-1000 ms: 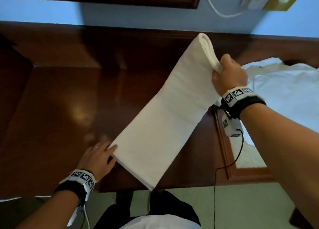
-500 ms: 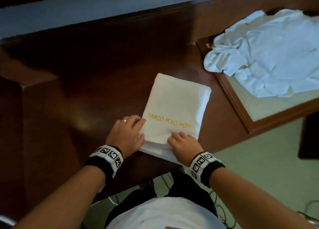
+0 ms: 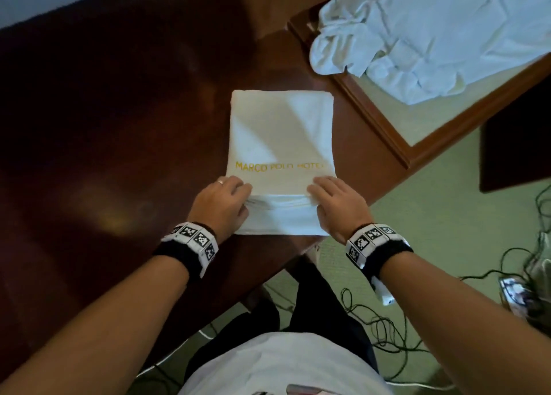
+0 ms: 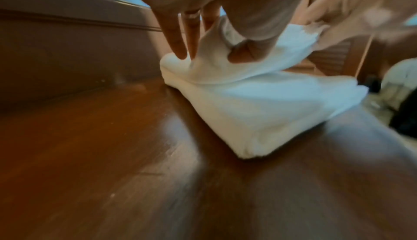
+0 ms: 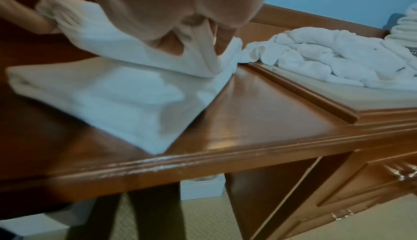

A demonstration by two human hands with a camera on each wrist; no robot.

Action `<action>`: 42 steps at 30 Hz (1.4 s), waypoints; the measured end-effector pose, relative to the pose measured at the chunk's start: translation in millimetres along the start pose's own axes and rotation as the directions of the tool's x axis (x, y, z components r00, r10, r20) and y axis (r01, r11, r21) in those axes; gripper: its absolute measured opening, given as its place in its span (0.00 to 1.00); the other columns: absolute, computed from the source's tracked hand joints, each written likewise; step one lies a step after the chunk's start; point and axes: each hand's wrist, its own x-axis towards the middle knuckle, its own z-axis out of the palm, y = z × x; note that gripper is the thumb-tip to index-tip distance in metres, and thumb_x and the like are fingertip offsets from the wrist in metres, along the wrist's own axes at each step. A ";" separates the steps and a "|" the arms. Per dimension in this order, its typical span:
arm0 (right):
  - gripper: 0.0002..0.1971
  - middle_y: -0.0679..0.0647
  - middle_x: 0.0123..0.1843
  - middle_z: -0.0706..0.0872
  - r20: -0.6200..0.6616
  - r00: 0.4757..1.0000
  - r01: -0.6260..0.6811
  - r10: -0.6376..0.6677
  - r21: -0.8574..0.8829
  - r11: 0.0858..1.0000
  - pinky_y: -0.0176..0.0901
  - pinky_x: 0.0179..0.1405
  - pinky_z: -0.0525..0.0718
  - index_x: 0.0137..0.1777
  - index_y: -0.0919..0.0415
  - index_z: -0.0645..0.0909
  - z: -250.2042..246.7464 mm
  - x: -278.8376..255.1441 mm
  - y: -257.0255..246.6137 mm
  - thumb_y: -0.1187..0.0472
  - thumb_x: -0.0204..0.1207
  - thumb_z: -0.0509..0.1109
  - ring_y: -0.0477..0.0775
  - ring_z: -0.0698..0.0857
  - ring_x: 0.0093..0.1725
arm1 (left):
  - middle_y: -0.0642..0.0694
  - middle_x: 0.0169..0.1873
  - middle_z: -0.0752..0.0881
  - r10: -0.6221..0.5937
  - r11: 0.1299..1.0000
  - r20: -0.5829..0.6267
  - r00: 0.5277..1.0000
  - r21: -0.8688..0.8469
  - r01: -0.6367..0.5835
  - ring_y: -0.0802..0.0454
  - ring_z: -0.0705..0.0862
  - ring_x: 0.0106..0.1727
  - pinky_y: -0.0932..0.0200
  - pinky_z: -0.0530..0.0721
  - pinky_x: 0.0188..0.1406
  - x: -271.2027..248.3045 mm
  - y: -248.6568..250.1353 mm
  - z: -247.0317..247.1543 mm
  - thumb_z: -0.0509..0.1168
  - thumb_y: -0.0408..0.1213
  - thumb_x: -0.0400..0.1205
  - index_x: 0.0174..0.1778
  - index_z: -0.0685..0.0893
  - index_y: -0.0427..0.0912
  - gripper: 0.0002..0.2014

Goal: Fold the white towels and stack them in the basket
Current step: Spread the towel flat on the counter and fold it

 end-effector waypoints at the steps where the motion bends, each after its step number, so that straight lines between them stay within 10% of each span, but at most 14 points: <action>1: 0.21 0.64 0.62 0.86 -0.014 1.000 0.023 -0.023 -0.008 1.000 0.57 0.60 0.85 0.60 0.66 0.84 3.8 -9.8 -0.9 0.70 0.64 0.67 0.68 0.84 0.61 | 0.40 0.48 0.86 0.013 0.999 -0.044 0.999 -0.031 -0.014 0.37 0.84 0.46 0.50 0.84 0.33 -8.8 -0.2 -0.1 0.63 0.35 0.70 0.52 0.88 0.37 0.17; 7: 0.22 0.67 0.73 0.79 0.170 0.985 -0.029 0.039 -0.060 0.998 0.60 0.59 0.85 0.67 0.65 0.81 31.2 -47.3 -3.5 0.64 0.72 0.66 0.70 0.80 0.71 | 0.38 0.55 0.85 0.096 0.995 0.136 0.986 -0.019 -0.094 0.36 0.86 0.55 0.52 0.85 0.25 -40.7 -3.2 22.0 0.79 0.31 0.63 0.55 0.86 0.39 0.23; 14: 0.14 0.59 0.46 0.80 0.009 1.000 -0.020 0.021 -0.100 0.995 0.50 0.37 0.74 0.47 0.62 0.81 27.2 -46.5 -8.4 0.67 0.60 0.77 0.62 0.77 0.42 | 0.39 0.41 0.79 0.124 0.992 -0.003 0.992 -0.010 -0.124 0.37 0.80 0.41 0.51 0.79 0.22 -48.8 -0.4 26.3 0.65 0.33 0.75 0.44 0.82 0.38 0.05; 17: 0.13 0.53 0.48 0.80 0.126 0.992 0.005 0.009 -0.112 0.994 0.53 0.45 0.76 0.49 0.55 0.81 31.7 -54.7 -13.8 0.51 0.68 0.74 0.59 0.76 0.46 | 0.43 0.41 0.78 0.124 0.992 0.115 0.986 -0.029 -0.121 0.39 0.79 0.40 0.49 0.82 0.28 -51.8 -5.4 28.9 0.63 0.46 0.77 0.45 0.80 0.42 0.10; 21: 0.11 0.51 0.42 0.81 -0.101 0.993 -0.051 0.054 0.039 0.998 0.51 0.47 0.71 0.40 0.57 0.83 20.6 -33.3 -15.1 0.51 0.76 0.65 0.58 0.78 0.43 | 0.45 0.37 0.80 0.083 0.997 0.052 0.995 -0.001 -0.083 0.40 0.80 0.40 0.49 0.77 0.39 -21.2 -8.5 14.6 0.60 0.59 0.80 0.39 0.84 0.45 0.21; 25: 0.19 0.60 0.68 0.81 -0.120 0.985 -0.125 0.121 -0.020 0.992 0.57 0.54 0.78 0.66 0.58 0.82 24.7 6.2 -21.8 0.51 0.79 0.62 0.64 0.79 0.62 | 0.39 0.62 0.84 0.014 1.000 -0.027 1.000 0.001 -0.014 0.35 0.82 0.62 0.43 0.78 0.58 13.6 0.1 20.4 0.61 0.57 0.81 0.65 0.84 0.43 0.24; 28: 0.33 0.61 0.89 0.52 0.098 0.970 -0.216 0.224 -0.083 0.973 0.64 0.75 0.65 0.86 0.53 0.58 41.0 12.2 -23.0 0.40 0.85 0.52 0.62 0.54 0.87 | 0.44 0.87 0.59 -0.080 0.996 0.201 0.976 0.041 0.073 0.40 0.59 0.86 0.37 0.63 0.79 10.1 1.5 40.7 0.51 0.65 0.83 0.86 0.61 0.52 0.36; 31: 0.39 0.56 0.89 0.38 0.181 0.942 -0.271 0.284 -0.093 0.958 0.65 0.82 0.54 0.89 0.52 0.44 50.9 -6.3 -8.5 0.31 0.84 0.47 0.56 0.39 0.88 | 0.51 0.89 0.45 -0.102 0.994 0.266 0.959 0.056 0.091 0.50 0.47 0.89 0.36 0.52 0.83 -9.8 -12.6 53.2 0.44 0.69 0.84 0.89 0.48 0.55 0.40; 37: 0.28 0.60 0.77 0.74 -0.005 0.981 -0.191 0.192 -0.110 0.975 0.62 0.65 0.69 0.71 0.59 0.78 22.5 14.5 19.0 0.40 0.80 0.59 0.64 0.72 0.74 | 0.40 0.72 0.80 0.021 0.998 0.074 0.997 0.059 -0.025 0.38 0.78 0.72 0.42 0.70 0.68 33.4 -33.2 19.3 0.54 0.63 0.82 0.74 0.79 0.43 0.33; 42: 0.30 0.62 0.84 0.67 -0.098 0.986 -0.147 0.136 -0.116 0.982 0.62 0.66 0.69 0.80 0.58 0.71 8.1 100.6 28.8 0.43 0.82 0.60 0.66 0.68 0.80 | 0.38 0.82 0.69 -0.062 0.993 0.047 0.997 0.101 0.057 0.35 0.69 0.81 0.38 0.67 0.75 113.1 -41.5 8.4 0.51 0.63 0.84 0.84 0.67 0.43 0.36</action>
